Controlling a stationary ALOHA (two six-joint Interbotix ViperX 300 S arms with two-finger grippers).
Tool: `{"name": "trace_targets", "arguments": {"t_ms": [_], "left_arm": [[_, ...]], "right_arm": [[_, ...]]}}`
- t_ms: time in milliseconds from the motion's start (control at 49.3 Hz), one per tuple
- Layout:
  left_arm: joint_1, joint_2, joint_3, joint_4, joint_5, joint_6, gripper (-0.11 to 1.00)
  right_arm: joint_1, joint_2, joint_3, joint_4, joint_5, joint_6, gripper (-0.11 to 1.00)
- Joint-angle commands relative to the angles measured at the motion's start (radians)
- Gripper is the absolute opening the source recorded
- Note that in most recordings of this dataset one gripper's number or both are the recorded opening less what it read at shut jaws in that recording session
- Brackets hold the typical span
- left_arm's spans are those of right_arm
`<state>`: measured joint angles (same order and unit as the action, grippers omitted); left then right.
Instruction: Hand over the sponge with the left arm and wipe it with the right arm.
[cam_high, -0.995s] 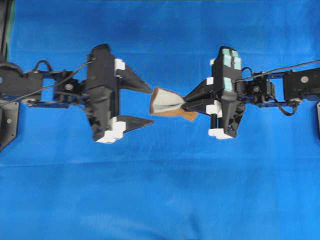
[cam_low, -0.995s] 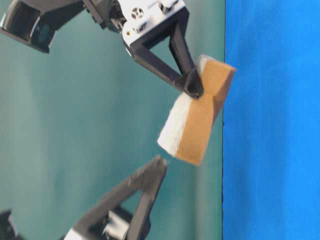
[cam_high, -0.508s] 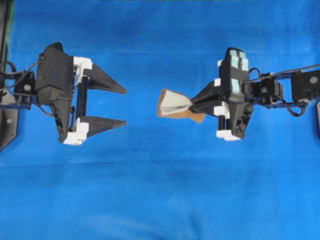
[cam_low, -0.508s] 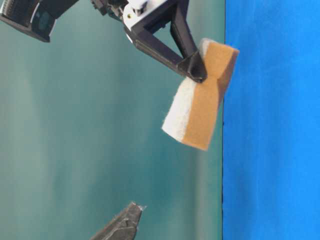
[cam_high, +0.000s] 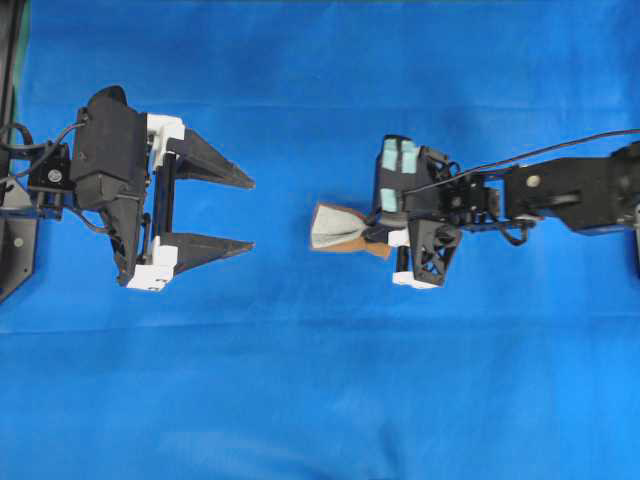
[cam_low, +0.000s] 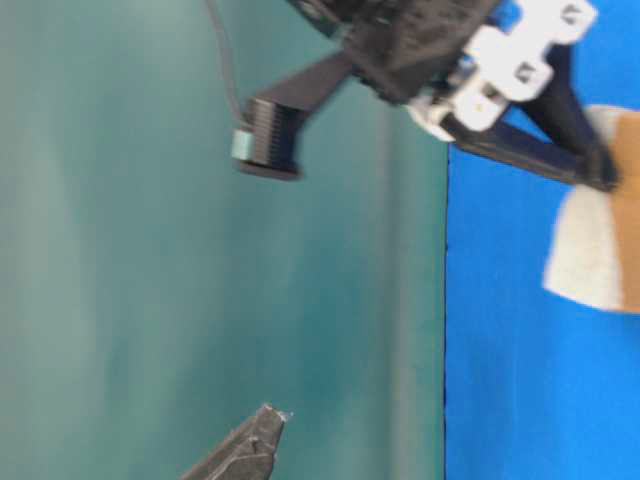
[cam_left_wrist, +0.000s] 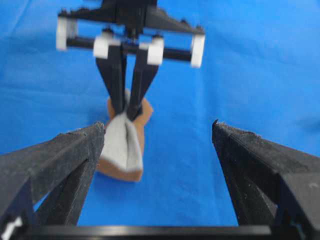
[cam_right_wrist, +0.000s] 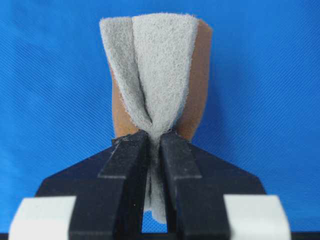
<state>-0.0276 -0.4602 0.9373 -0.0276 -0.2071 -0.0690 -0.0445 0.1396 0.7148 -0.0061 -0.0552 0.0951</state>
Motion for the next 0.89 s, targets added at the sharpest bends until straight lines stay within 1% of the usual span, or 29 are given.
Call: {"name": "trace_targets", "arguments": {"t_ms": [0, 203, 305, 426, 670, 792, 873], "left_arm": [[-0.002, -0.008, -0.011, 0.002, -0.008, 0.003, 0.85], [-0.003, -0.008, -0.011, 0.002, -0.008, 0.003, 0.85], [-0.002, -0.008, -0.011, 0.002, -0.008, 0.003, 0.85], [-0.002, -0.003, -0.012, 0.002, -0.008, 0.003, 0.85], [-0.003, -0.003, -0.011, 0.000, -0.008, 0.003, 0.85], [-0.003, -0.003, -0.012, 0.002, -0.008, 0.003, 0.85], [-0.003, -0.002, -0.014, 0.002, -0.008, 0.003, 0.85]], "right_arm": [[0.002, 0.011, -0.020, -0.002, -0.012, -0.002, 0.12], [0.002, 0.025, -0.020, -0.002, -0.012, -0.002, 0.12], [-0.014, 0.025, -0.020, -0.002, -0.008, 0.000, 0.12], [-0.077, 0.017, -0.012, -0.011, -0.008, -0.009, 0.12], [-0.242, 0.011, -0.020, -0.095, -0.014, -0.035, 0.12], [-0.299, 0.009, -0.026, -0.126, -0.014, -0.040, 0.12], [-0.316, 0.009, -0.031, -0.143, -0.014, -0.040, 0.12]]}}
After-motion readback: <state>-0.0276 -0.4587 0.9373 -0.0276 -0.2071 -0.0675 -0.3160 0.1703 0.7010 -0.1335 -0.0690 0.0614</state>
